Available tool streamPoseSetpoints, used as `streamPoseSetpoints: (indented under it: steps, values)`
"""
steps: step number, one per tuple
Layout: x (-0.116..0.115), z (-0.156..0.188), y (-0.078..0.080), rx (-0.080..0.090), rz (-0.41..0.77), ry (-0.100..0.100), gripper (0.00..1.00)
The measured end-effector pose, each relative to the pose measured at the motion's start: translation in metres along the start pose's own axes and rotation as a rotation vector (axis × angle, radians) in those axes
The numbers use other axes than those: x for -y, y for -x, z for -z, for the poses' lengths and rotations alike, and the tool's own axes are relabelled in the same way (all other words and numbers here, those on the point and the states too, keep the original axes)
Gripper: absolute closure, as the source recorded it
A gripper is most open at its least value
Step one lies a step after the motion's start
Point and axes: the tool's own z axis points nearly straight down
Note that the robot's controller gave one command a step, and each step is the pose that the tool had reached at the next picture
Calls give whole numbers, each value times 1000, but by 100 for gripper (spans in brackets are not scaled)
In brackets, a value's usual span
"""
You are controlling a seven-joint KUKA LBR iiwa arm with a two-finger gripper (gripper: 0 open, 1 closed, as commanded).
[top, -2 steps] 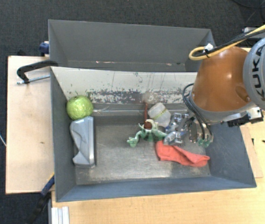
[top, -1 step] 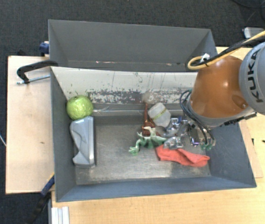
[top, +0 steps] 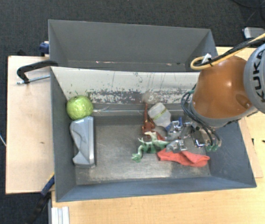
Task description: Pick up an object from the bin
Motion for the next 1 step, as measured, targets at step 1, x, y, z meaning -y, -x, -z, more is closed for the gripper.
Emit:
streamPoseSetpoints:
  steps: [1]
  values:
    - [22,82,29,16,-170,0,100]
